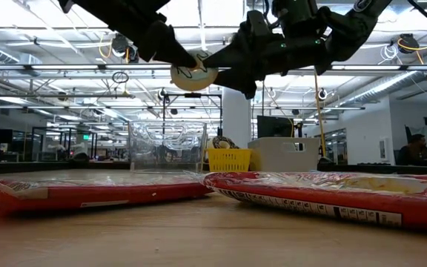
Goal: Pick & Place Food Item
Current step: Put the light blue donut into the yellow bin
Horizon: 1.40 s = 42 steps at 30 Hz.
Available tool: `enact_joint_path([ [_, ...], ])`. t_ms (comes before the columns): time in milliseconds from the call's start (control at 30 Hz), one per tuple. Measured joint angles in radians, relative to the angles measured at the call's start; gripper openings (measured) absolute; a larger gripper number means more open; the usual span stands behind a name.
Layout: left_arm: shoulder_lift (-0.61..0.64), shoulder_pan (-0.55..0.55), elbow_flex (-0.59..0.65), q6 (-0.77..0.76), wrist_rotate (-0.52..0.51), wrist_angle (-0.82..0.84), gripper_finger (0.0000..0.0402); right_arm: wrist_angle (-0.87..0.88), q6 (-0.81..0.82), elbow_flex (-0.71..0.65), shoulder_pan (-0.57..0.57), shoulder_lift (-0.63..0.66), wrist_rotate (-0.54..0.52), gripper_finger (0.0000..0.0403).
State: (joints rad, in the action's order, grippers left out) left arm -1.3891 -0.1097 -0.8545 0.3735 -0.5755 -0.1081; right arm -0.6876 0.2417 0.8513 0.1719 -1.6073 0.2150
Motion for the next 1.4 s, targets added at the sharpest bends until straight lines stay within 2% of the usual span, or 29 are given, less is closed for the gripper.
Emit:
enact_joint_path([
  [200, 0.000, 0.000, 0.000, -0.050, -0.001, 0.000, 0.0044, -0.039, 0.000, 0.000, -0.005, 0.000, 0.002, 0.0162],
  [533, 0.001, 0.009, 0.000, -0.158, -0.001, -0.028, 0.0046, -0.071, -0.026, 0.000, -0.010, 0.000, 0.000, 0.0058],
  [700, 0.001, 0.019, 0.000, -0.261, 0.034, -0.030, 0.0093, -0.076, -0.040, 0.000, -0.007, 0.000, -0.001, 0.0020],
  [833, 0.001, 0.021, 0.000, -0.350, 0.044, -0.028, 0.0160, -0.064, -0.041, 0.000, -0.008, 0.000, 0.003, 0.0019],
  [1000, 0.020, 0.007, 0.002, -0.349, 0.046, -0.023, 0.0222, -0.033, -0.045, 0.000, -0.008, 0.002, 0.008, 0.0029],
  [1167, 0.083, -0.018, 0.000, -0.300, 0.072, -0.033, 0.0251, -0.011, -0.051, 0.001, 0.004, -0.002, -0.011, 0.0022],
  [1400, 0.218, -0.027, 0.000, -0.307, 0.134, 0.023, 0.0264, 0.035, -0.049, 0.001, 0.045, 0.000, -0.006, 0.0023],
])
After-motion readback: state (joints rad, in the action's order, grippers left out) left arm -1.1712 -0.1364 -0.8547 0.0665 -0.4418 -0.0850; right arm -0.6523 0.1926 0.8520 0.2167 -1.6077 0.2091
